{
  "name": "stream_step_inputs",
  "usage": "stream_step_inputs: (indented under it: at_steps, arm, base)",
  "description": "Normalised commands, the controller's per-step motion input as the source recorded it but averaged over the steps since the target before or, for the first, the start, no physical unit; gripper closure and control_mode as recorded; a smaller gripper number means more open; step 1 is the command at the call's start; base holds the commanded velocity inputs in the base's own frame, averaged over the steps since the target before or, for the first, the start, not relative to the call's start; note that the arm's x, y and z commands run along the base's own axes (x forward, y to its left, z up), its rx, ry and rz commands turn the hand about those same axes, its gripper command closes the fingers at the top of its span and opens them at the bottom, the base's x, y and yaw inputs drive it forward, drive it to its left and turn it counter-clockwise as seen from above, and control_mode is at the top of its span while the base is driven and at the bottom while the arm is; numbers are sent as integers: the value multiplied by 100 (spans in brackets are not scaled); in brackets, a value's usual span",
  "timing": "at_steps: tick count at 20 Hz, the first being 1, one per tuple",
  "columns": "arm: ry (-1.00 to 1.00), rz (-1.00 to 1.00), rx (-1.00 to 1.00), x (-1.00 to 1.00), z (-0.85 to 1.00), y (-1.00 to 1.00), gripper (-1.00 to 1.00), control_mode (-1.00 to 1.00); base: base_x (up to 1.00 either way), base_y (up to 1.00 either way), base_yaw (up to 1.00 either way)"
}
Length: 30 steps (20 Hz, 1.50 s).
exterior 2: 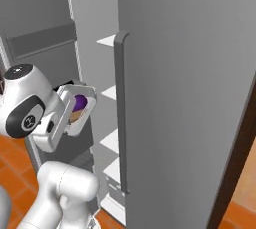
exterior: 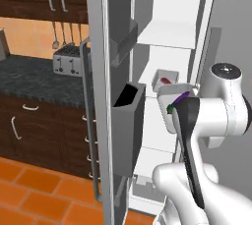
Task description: Take the meat container that has the steak and place it on the second highest rack of the freezer. Then take the vegetable container that has the eggplant and sweet potato and place it on the highest rack of the freezer.
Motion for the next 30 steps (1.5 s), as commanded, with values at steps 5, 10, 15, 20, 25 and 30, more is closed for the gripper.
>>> stream_step_inputs:
  at_steps: [5, 10, 15, 20, 25, 30]
  arm:
    - [0, 0, 0, 0, 0, 0, 100, 100]
    - [0, 0, 0, 0, 0, 0, 100, 100]
    - [0, 0, 0, 0, 0, 0, 100, 100]
    - [0, 0, 0, 0, 0, 0, 100, 100]
    - [0, 0, 0, 0, 0, 0, 100, 100]
    - [0, 0, 0, 0, 0, 0, 100, 100]
  base:
    - [35, -7, -1]
    - [74, 0, -6]
    - [33, 27, -14]
    - [8, 14, -10]
    - [19, 38, -19]
    - [16, 7, -9]
